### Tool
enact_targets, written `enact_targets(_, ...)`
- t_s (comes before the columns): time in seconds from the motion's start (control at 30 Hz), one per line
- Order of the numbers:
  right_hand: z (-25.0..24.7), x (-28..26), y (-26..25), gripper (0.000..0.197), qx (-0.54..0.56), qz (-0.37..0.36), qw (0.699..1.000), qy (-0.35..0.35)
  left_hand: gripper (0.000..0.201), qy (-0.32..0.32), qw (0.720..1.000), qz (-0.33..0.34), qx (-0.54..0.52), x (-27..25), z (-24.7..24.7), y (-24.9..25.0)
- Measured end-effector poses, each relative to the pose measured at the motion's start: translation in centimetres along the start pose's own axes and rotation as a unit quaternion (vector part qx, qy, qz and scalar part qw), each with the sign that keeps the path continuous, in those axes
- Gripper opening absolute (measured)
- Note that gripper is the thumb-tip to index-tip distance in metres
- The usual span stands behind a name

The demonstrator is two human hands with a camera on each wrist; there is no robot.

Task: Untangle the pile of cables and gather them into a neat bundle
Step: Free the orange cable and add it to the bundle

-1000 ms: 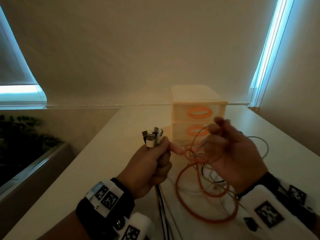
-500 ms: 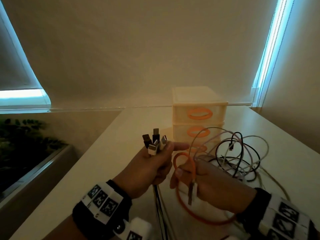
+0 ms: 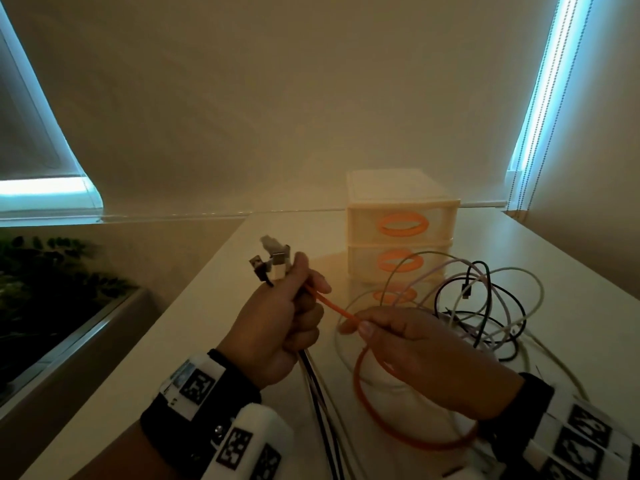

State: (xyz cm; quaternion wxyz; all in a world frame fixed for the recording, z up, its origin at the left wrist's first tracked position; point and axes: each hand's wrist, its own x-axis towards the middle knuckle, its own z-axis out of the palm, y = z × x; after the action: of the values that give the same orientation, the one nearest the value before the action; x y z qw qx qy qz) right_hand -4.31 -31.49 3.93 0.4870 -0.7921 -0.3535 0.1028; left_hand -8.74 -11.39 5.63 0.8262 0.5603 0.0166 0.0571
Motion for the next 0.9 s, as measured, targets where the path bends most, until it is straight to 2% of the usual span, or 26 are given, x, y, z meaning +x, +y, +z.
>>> enact_targets(0.1, -0.1, 0.0, 0.3, 0.025, 0.007, 0.007, 1.0, 0.001, 0.049, 0.028, 0.999, 0.0, -0.035, 0.3, -0.3, 0.2)
enact_targets(0.2, -0.1, -0.1, -0.1, 0.023, -0.127, -0.009, 0.99, -0.068, 0.053, 0.043, 0.998, 0.004, -0.035, 0.5, -0.8, 0.4)
enact_targets(0.27, -0.1, -0.3, -0.4, 0.021, -0.147, -0.007, 0.986, -0.077, 0.051, 0.048, 0.998, 0.013, -0.032, 0.8, -1.3, 0.6)
enact_targets(0.43, -0.3, 0.0, 0.2, 0.02, -0.086, -0.051, 0.995, -0.02, 0.045, 0.037, 0.998, 0.02, -0.052, 1.1, -2.2, 1.0)
enact_targets(0.6, -0.2, 0.1, -0.4, 0.023, 0.077, -0.039, 0.993, 0.085, 0.04, -0.017, 0.998, 0.028, -0.051, 0.9, -2.0, 1.2)
enact_targets(0.67, -0.6, 0.1, -0.9, 0.023, 0.063, -0.05, 0.995, 0.058, 0.038, -0.029, 0.997, 0.036, -0.054, 0.7, -1.8, 1.5)
enact_targets(0.77, -0.7, -0.3, -1.0, 0.018, -0.023, -0.058, 0.997, -0.038, 0.042, -0.008, 0.997, 0.043, -0.07, 0.6, -1.8, 2.0)
enact_targets(0.9, -0.3, -0.4, -0.8, 0.021, 0.033, -0.051, 0.994, -0.094, 0.048, 0.025, 0.993, 0.041, -0.109, 0.8, -2.1, 2.0)
